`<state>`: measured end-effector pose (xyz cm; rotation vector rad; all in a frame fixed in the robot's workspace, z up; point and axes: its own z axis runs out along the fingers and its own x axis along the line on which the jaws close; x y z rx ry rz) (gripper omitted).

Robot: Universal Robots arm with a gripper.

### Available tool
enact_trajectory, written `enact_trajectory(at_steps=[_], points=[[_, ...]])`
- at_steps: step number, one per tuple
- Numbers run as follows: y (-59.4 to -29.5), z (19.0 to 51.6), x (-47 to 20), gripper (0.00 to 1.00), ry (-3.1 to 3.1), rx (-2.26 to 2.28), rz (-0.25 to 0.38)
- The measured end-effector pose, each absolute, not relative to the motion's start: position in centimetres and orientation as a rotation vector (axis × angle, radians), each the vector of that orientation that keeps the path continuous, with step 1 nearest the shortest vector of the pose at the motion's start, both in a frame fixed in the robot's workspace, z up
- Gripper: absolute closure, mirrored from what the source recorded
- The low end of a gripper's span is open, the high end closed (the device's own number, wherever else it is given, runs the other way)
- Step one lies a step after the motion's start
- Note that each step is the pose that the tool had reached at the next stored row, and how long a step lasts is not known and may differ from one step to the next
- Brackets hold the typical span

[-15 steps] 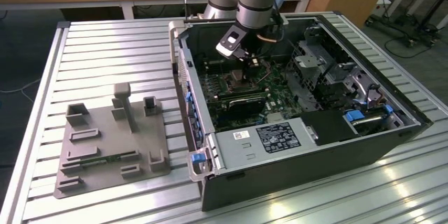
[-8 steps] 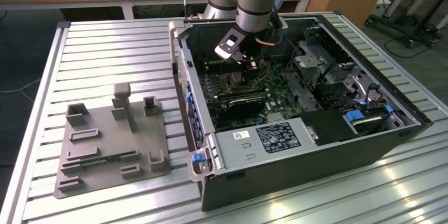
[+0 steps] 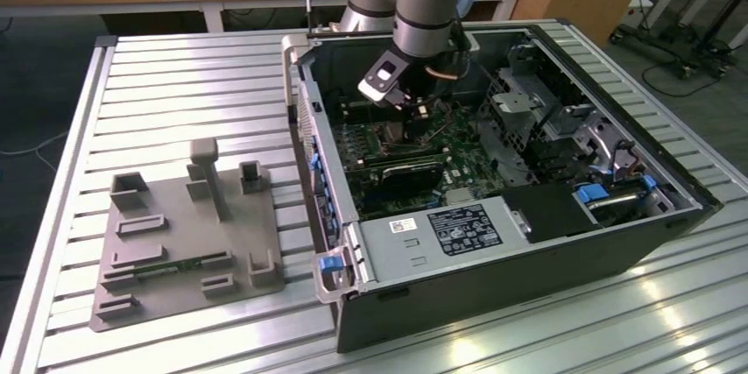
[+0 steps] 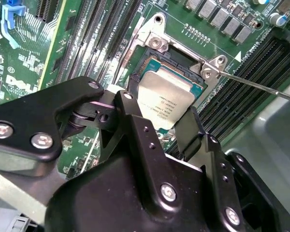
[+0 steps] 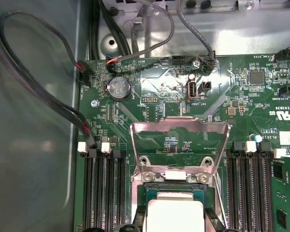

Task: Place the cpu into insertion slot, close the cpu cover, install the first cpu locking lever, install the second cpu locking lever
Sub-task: 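Place the cpu into insertion slot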

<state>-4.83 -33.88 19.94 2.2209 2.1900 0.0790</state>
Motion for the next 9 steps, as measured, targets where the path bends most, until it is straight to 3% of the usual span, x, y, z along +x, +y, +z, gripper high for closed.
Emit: enact_trajectory(at_steps=[9], points=[[-33.94,19.71,-4.89,0.46,2.189,2.220,0.077]])
